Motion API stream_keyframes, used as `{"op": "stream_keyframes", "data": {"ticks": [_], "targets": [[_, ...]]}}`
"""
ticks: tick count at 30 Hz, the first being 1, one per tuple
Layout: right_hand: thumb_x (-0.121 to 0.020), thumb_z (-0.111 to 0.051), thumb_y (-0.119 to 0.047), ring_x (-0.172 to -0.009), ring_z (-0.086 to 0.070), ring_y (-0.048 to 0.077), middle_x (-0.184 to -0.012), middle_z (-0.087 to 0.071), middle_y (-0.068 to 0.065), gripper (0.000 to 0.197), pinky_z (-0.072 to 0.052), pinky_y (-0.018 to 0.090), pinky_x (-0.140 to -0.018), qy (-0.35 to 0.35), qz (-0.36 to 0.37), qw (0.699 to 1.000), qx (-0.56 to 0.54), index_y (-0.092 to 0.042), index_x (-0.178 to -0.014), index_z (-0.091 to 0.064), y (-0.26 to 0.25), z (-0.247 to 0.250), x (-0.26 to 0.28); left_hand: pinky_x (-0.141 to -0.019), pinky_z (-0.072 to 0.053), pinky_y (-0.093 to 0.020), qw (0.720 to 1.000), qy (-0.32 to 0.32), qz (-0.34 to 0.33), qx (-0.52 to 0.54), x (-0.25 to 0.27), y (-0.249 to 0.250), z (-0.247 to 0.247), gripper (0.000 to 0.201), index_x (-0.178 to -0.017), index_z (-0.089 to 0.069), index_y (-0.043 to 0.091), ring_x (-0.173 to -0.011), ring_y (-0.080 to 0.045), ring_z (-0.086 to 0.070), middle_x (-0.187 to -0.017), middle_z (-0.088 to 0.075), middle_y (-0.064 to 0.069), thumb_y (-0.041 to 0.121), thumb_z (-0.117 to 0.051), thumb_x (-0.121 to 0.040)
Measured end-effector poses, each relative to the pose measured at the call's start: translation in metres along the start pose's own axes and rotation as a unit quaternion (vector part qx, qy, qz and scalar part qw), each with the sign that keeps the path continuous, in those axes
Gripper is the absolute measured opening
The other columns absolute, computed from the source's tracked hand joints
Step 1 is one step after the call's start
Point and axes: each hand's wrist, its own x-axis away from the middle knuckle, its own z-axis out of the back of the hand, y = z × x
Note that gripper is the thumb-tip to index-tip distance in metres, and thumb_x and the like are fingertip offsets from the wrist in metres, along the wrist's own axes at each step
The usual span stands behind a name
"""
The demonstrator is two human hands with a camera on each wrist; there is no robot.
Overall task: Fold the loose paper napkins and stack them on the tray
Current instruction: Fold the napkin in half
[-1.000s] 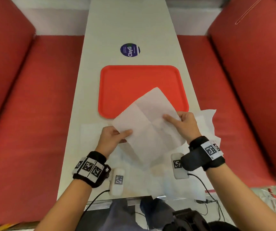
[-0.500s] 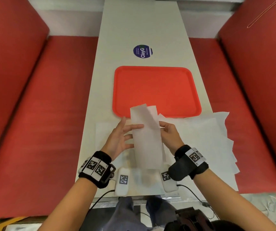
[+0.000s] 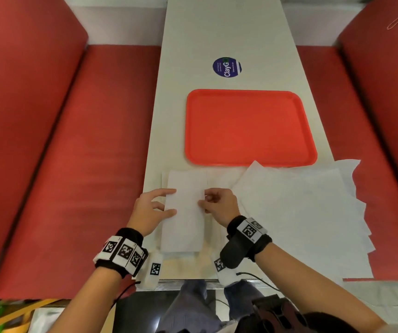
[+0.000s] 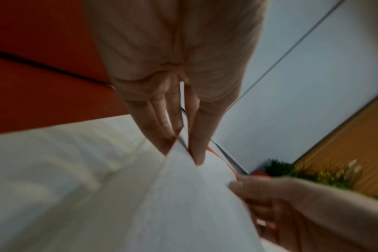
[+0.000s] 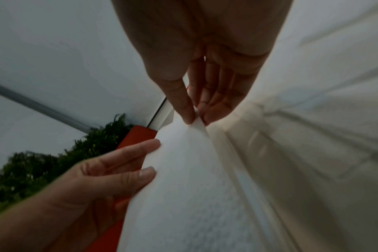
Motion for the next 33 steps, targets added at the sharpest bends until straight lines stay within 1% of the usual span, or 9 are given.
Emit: {"op": "stream_keyframes", "data": {"ticks": [3,5,7,16,18,20,23,27,33], "targets": [[-0.08,-0.074,-0.008,-0.063,-0.057,0.009,-0.07,-0.06,-0.005,0.027,-0.054,0.019,-0.073,0.016,0.038,0.998,0.043,-0.01,-0.106,-0.068,-0.002,-0.017,-0.008,-0.064,-0.048,-0.01,0.997,0.045,-0.021,-0.057,-0.002,-0.006,0.003,0.047,-0.112,-0.069,0.021,-0.062,-0.011,-0.055,-0.116,-0.063,0.006,0.001,-0.082,-0.07],[-0.081,-0.072,-0.008,-0.06,-0.054,0.004,-0.07,-0.059,-0.006,0.028,-0.046,0.007,-0.065,0.023,0.058,0.995,0.074,-0.012,-0.109,-0.067,-0.005,-0.023,-0.013,-0.065,-0.047,-0.007,0.994,0.053,-0.042,-0.082,-0.005,-0.008,0.003,0.047,-0.112,-0.068,0.019,-0.063,-0.012,-0.054,-0.117,-0.059,0.007,0.002,-0.082,-0.071],[-0.082,-0.07,-0.007,-0.06,-0.053,0.002,-0.072,-0.059,-0.005,0.03,-0.042,0.004,-0.06,0.025,0.061,0.993,0.101,-0.014,-0.111,-0.066,-0.005,-0.027,-0.019,-0.068,-0.045,-0.004,0.991,0.055,-0.053,-0.111,-0.011,-0.01,0.003,0.047,-0.113,-0.068,0.017,-0.064,-0.015,-0.054,-0.116,-0.057,0.007,0.002,-0.082,-0.071],[-0.08,-0.059,0.001,-0.063,-0.054,0.014,-0.072,-0.058,0.003,0.043,-0.048,0.026,-0.064,0.027,0.074,0.985,0.157,-0.017,-0.117,-0.047,0.006,-0.037,-0.016,-0.066,-0.046,-0.005,0.983,0.008,-0.035,-0.178,-0.025,-0.024,0.002,0.048,-0.114,-0.066,0.015,-0.061,-0.012,-0.054,-0.11,-0.05,0.002,0.006,-0.084,-0.07],[-0.081,-0.058,0.001,-0.063,-0.052,0.015,-0.072,-0.055,0.002,0.045,-0.049,0.03,-0.065,0.022,0.083,0.983,0.163,-0.017,-0.12,-0.043,0.006,-0.037,-0.015,-0.072,-0.051,-0.013,0.979,-0.007,-0.023,-0.204,-0.024,-0.027,0.001,0.048,-0.114,-0.065,0.017,-0.061,-0.013,-0.054,-0.108,-0.047,0.004,0.009,-0.084,-0.071],[-0.081,-0.057,0.0,-0.064,-0.05,0.015,-0.076,-0.051,0.001,0.046,-0.048,0.032,-0.066,0.016,0.093,0.982,0.161,-0.018,-0.121,-0.041,0.006,-0.036,-0.013,-0.081,-0.054,-0.029,0.972,-0.012,-0.016,-0.236,-0.022,-0.027,-0.001,0.047,-0.114,-0.063,0.019,-0.071,-0.015,-0.056,-0.108,-0.044,0.005,0.014,-0.083,-0.072],[-0.083,-0.063,-0.007,-0.066,-0.05,0.012,-0.094,-0.05,0.0,0.046,-0.046,0.028,-0.07,0.021,0.099,0.983,0.154,-0.019,-0.121,-0.04,0.005,-0.024,-0.007,-0.087,-0.049,-0.033,0.943,0.013,-0.042,-0.33,-0.019,-0.02,-0.007,0.043,-0.112,-0.063,0.019,-0.105,-0.02,-0.046,-0.121,-0.038,0.0,0.02,-0.081,-0.074],[-0.083,-0.068,-0.019,-0.075,-0.058,0.019,-0.106,-0.05,0.001,0.045,-0.049,0.03,-0.073,0.045,0.108,0.979,0.165,-0.021,-0.12,-0.043,0.006,0.018,0.005,-0.087,-0.048,-0.038,0.92,0.035,-0.124,-0.371,-0.021,0.006,-0.033,0.027,-0.105,-0.067,0.017,-0.108,-0.022,-0.043,-0.123,-0.041,-0.004,0.021,-0.075,-0.079],[-0.081,-0.071,-0.019,-0.082,-0.058,0.017,-0.109,-0.051,0.001,0.033,-0.042,0.023,-0.072,0.134,0.056,0.966,0.216,-0.02,-0.11,-0.055,0.038,0.128,0.021,-0.095,-0.044,-0.037,0.926,-0.065,-0.178,-0.326,-0.026,0.045,-0.12,0.022,-0.108,-0.067,0.016,-0.111,-0.019,-0.047,-0.117,-0.05,0.001,0.024,-0.065,-0.088]]}}
